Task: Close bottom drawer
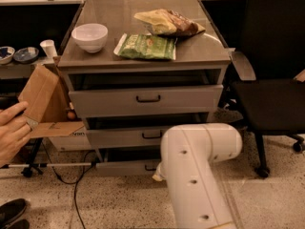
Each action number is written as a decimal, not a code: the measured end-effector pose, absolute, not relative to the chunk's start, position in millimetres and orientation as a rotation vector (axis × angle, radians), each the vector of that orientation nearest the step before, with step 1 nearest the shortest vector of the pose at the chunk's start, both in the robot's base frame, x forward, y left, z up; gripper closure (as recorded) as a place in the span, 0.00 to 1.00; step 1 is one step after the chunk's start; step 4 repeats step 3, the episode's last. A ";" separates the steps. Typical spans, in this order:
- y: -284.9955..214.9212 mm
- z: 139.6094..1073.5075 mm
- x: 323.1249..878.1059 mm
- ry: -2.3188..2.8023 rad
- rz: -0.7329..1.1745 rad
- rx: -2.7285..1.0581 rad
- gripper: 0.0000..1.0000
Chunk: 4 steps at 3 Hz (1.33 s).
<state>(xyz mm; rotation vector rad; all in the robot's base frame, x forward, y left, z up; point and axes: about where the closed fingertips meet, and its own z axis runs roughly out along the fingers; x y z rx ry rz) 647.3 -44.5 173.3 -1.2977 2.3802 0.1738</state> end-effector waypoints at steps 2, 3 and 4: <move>-15.9 196.7 679.2 2.327 0.130 -1.386 0.00; -15.9 196.7 679.2 2.327 0.130 -1.386 0.00; -15.9 196.7 679.2 2.327 0.130 -1.386 0.00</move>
Offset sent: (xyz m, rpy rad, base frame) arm 0.0542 0.0434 0.0349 -0.0757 -0.0680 0.0833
